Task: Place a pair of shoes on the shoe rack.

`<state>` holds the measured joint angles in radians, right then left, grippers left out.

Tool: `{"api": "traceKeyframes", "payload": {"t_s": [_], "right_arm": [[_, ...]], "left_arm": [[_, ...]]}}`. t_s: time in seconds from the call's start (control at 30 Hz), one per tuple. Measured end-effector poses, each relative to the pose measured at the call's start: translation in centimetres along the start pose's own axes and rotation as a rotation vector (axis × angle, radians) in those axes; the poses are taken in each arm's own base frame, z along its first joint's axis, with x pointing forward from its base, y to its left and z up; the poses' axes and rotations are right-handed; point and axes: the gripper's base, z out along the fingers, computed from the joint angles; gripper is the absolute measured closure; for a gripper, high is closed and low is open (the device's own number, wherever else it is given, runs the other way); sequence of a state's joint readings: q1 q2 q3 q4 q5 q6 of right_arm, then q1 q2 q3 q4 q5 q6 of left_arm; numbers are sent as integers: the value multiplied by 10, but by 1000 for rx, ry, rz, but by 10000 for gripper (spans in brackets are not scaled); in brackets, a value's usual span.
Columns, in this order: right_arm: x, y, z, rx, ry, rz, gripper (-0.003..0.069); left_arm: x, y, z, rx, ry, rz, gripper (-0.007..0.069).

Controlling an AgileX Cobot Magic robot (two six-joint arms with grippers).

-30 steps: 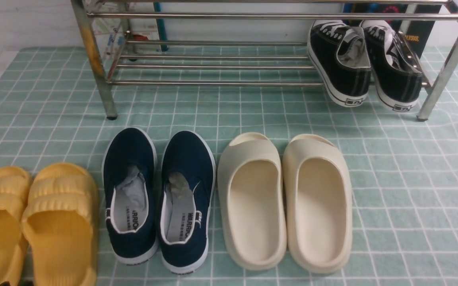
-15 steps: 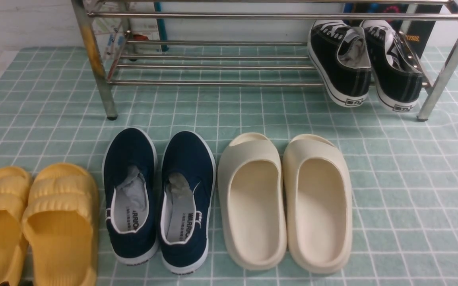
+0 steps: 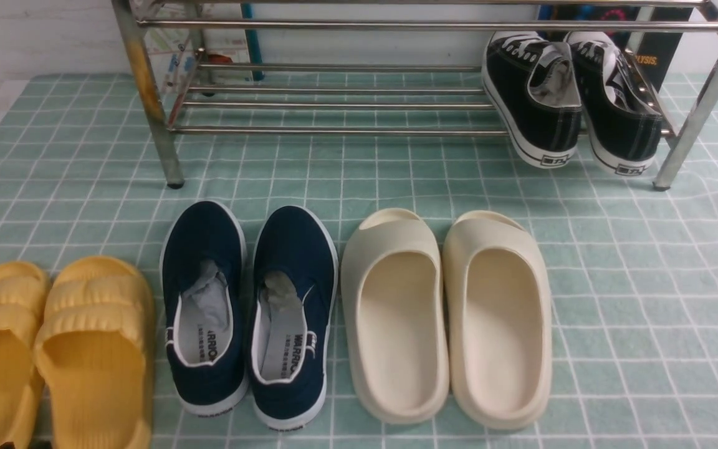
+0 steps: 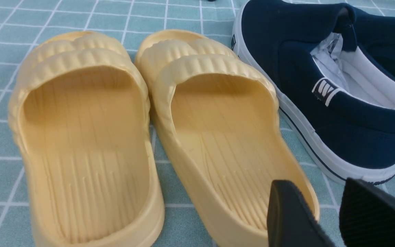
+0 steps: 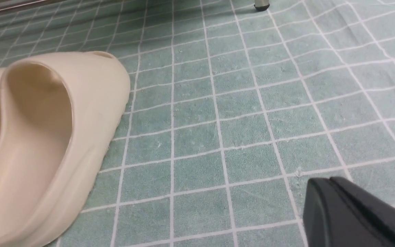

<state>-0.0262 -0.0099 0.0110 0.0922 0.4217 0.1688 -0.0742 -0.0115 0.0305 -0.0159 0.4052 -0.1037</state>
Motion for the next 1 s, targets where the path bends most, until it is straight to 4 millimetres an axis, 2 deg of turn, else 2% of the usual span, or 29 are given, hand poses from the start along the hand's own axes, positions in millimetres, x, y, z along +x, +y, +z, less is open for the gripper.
{"api": "traceKeyframes", "payload": {"t_s": [0.63, 1.0], "right_arm": [[-1, 0, 0, -1, -4, 0, 661], [-3, -6, 0, 62, -41, -151, 663]], "left_arm": [[0, 0, 0, 0, 0, 0, 386], [0, 0, 0, 0, 0, 0, 386]]}}
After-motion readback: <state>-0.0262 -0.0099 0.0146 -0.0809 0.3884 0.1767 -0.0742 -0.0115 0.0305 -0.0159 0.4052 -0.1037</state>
